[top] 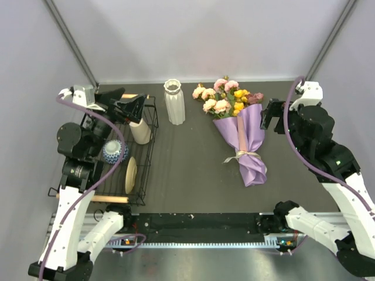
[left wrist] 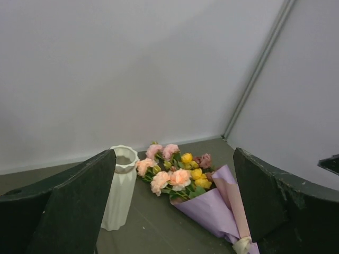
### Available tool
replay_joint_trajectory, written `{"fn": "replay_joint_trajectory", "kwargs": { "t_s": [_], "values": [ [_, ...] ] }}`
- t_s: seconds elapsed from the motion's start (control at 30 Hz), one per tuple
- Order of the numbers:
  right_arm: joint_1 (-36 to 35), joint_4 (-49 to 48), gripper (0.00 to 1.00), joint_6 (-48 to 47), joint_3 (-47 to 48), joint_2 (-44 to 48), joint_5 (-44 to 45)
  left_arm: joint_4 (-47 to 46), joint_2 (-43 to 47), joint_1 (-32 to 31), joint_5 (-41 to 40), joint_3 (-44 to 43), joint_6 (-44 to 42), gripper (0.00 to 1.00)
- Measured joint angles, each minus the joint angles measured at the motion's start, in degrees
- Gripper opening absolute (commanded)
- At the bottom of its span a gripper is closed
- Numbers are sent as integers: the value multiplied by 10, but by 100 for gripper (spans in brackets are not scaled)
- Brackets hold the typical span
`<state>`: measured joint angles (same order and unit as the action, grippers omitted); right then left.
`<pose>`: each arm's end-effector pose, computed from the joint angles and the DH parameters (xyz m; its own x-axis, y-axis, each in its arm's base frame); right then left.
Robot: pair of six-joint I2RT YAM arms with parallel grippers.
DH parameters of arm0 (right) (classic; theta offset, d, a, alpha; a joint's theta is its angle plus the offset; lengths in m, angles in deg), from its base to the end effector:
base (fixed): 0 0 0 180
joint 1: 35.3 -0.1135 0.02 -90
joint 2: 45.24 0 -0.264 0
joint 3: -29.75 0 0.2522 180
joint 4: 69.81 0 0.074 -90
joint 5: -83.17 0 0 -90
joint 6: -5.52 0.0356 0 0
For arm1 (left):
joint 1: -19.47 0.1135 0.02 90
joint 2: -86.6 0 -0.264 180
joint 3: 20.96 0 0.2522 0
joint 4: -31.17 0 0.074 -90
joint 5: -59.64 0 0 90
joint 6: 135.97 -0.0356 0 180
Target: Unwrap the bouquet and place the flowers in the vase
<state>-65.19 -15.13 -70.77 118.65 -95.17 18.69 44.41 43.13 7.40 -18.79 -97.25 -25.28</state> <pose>0.1362 0.0606 0.4454 -0.2494 0.1033 -0.9629 -0.0319 0.9929 0.1148 0.1383 -0.0369 0.4683 0.1689 -0.3901 -0.9052 0.4803 0.8345 -0.2700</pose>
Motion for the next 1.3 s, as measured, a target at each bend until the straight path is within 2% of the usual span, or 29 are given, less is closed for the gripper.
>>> {"fn": "replay_joint_trajectory", "kwargs": {
  "t_s": [0.03, 0.1, 0.27, 0.33, 0.43, 0.5, 0.6, 0.67, 0.77, 0.8, 0.9, 0.97, 1.0, 1.1, 1.23, 1.3],
  "values": [
    [0, 0, 99, 1, -1, 0, -2, 4, -11, 0, 18, -9, 3, 89],
    [0, -3, 99, 4, -9, -4, -20, 5, -37, 0, 57, -26, 7, 89],
    [0, -12, 99, 9, -55, -36, -71, -5, -141, -7, 199, -57, 36, 95],
    [0, -17, 99, 16, -80, -59, -87, -6, -194, -27, 243, -67, 44, 95],
    [6, -30, 99, 34, -130, -96, -120, 18, -274, -90, 264, -73, 35, 94],
    [25, -42, 99, 51, -167, -100, -163, 38, -318, -141, 265, -73, 26, 93],
    [106, -73, 99, 87, -222, -96, -245, 55, -367, -206, 259, -72, 10, 99],
    [162, -92, 98, 111, -254, -93, -284, 61, -401, -246, 242, -73, -7, 99],
    [220, -114, 90, 143, -296, -82, -320, 84, -463, -296, 210, -95, -31, 97],
    [236, -122, 83, 152, -309, -77, -335, 91, -488, -310, 199, -107, -39, 93],
    [278, -148, 71, 177, -346, -64, -374, 106, -553, -340, 175, -135, -49, 82],
    [291, -157, 65, 188, -368, -55, -389, 115, -594, -350, 166, -154, -54, 74],
    [293, -161, 64, 190, -376, -51, -394, 118, -611, -353, 161, -162, -54, 73],
    [293, -175, 64, 195, -406, -31, -427, 125, -635, -359, 135, -167, -56, 81],
    [293, -180, 64, 192, -427, -12, -460, 115, -606, -369, 78, -127, -60, 82],
    [293, -183, 64, 189, -435, -6, -471, 117, -573, -374, 58, -103, -60, 79]
  ]
}}
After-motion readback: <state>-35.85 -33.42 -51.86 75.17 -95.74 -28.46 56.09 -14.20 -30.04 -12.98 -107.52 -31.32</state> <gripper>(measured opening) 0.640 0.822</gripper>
